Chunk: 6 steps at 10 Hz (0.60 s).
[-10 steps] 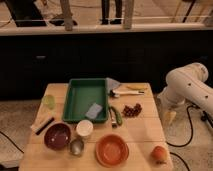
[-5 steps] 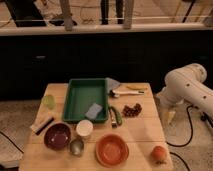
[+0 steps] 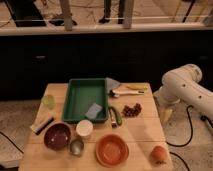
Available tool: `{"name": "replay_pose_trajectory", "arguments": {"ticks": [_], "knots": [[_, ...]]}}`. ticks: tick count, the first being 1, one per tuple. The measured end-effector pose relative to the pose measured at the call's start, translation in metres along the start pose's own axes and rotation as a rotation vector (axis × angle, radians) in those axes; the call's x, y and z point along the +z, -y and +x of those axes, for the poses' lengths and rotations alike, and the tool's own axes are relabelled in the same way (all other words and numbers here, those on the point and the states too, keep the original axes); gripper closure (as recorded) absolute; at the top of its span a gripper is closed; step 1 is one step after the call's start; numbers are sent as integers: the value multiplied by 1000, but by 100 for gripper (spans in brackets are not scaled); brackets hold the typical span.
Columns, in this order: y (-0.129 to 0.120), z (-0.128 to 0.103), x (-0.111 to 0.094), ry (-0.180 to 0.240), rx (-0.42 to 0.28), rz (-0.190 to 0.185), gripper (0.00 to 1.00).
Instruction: Place grapes in red bowl
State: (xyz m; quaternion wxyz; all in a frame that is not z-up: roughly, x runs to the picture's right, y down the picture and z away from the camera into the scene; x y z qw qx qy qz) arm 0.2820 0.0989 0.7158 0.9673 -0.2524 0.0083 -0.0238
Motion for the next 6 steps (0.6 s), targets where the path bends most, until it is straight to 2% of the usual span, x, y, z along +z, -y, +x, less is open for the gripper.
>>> {"name": "replay_pose_trajectory", "arguments": {"ticks": [2,6], "knots": [[4,-6,5,-1,-26,6,20],[15,-2,12,-7,-64,30,20]]}}
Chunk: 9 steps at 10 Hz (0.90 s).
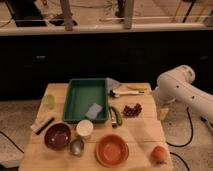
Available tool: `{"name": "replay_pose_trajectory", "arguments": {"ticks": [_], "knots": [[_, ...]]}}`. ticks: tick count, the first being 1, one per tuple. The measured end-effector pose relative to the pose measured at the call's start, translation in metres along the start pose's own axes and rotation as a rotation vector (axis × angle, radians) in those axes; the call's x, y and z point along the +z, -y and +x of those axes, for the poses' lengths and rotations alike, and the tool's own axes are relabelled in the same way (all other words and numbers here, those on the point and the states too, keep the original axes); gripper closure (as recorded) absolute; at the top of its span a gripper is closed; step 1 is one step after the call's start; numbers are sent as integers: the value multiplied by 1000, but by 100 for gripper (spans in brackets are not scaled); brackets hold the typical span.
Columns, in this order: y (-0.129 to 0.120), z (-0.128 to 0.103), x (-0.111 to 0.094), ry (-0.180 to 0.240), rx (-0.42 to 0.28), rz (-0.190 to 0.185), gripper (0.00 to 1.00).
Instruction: Place grapes in red bowl
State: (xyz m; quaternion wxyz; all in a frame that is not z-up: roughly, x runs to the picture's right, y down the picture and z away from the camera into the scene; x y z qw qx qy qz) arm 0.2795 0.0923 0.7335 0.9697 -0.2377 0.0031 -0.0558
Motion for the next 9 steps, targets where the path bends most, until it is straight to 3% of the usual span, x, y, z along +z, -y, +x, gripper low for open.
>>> {"name": "replay_pose_trajectory", "arguments": {"ticks": [9], "knots": [[22,1,19,-5,-95,32,20]]}}
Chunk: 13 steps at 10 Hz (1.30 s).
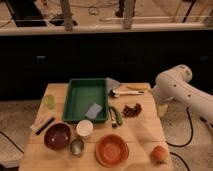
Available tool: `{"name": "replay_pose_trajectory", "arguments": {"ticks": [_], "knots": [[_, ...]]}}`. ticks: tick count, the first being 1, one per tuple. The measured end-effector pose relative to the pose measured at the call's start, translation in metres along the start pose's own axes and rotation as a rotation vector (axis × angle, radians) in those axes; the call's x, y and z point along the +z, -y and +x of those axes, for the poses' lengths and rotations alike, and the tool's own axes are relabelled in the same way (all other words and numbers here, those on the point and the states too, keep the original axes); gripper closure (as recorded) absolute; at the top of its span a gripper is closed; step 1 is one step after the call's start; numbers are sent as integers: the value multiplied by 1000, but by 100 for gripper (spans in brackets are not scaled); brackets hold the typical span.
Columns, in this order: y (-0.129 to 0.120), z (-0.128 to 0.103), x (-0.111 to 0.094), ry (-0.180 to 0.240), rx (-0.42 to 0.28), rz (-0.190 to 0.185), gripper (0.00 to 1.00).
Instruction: Place grapes in red bowl
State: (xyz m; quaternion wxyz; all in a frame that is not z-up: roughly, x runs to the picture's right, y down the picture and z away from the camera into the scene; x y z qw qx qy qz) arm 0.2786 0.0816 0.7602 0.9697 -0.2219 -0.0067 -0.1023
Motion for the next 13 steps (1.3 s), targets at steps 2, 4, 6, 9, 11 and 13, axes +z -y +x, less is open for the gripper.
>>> {"name": "replay_pose_trajectory", "arguments": {"ticks": [2,4,6,9,11,13], "knots": [[2,1,5,3,-14,4,20],[7,3,13,9,-33,10,20],[11,0,18,19,-45,13,20],[11,-1,29,33,-61,16,20],[13,-4,35,47,-70,16,20],[15,-8,40,64,-72,16,20]]}}
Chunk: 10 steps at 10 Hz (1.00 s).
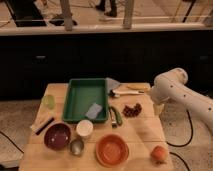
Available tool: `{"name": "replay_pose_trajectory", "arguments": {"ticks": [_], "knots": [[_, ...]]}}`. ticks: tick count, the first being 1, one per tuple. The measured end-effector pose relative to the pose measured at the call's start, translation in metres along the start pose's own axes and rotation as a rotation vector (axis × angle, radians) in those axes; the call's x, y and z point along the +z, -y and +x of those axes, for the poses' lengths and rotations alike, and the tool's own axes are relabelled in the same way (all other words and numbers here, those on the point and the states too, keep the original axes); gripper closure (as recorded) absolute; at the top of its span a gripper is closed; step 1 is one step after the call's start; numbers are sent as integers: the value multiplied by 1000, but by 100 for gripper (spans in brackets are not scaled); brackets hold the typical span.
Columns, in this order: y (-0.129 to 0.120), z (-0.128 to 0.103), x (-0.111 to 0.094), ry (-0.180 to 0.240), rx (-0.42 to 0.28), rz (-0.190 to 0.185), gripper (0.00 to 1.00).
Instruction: Place grapes in red bowl
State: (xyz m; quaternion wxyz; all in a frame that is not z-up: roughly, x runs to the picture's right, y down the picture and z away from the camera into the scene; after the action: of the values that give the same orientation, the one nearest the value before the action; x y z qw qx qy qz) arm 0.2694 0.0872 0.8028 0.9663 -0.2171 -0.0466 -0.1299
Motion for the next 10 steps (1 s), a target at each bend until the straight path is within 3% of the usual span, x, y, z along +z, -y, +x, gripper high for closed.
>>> {"name": "replay_pose_trajectory", "arguments": {"ticks": [10], "knots": [[1,-13,31,67,-1,-17,20]]}}
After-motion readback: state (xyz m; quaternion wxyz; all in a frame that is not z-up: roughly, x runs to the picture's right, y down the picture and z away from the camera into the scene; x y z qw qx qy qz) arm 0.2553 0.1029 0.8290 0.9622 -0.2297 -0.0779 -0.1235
